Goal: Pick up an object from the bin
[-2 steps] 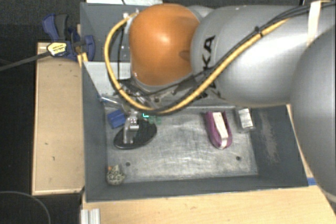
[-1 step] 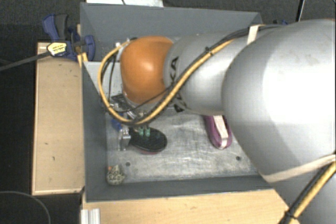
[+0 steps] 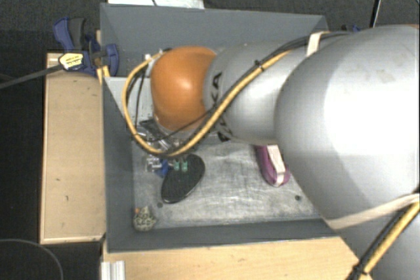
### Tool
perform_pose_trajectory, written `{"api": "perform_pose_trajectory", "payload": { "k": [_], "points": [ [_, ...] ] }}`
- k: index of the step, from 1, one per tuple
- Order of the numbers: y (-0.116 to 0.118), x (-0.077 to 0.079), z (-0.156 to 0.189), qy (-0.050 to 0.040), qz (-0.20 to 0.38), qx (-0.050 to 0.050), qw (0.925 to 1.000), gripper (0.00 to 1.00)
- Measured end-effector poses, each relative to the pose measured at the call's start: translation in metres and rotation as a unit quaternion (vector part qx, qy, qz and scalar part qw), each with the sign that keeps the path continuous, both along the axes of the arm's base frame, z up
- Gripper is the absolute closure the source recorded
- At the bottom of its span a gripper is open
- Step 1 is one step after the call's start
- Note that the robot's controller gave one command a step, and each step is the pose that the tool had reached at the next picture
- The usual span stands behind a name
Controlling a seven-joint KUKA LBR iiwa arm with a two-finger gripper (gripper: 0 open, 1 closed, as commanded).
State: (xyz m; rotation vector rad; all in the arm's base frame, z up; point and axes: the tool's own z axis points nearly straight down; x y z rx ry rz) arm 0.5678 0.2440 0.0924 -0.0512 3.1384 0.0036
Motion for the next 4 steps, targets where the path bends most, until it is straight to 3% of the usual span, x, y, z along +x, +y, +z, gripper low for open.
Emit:
{"api": "perform_pose_trajectory", "payload": {
  "k": [1, 2, 3, 4],
  "points": [
    [0.000, 0.000, 0.000, 0.0001, -0.001, 0.000, 1.0000, 0.00],
    [-0.060, -0.066, -0.006, 0.0022, -0.109, -0.002, 0.9941, 0.00],
    [-0.112, -0.084, -0.018, -0.0010, -0.102, 0.000, 0.9948, 0.00],
    [-0.157, -0.074, 0.030, -0.0006, -0.201, -0.001, 0.9796, 0.00]
  ]
}}
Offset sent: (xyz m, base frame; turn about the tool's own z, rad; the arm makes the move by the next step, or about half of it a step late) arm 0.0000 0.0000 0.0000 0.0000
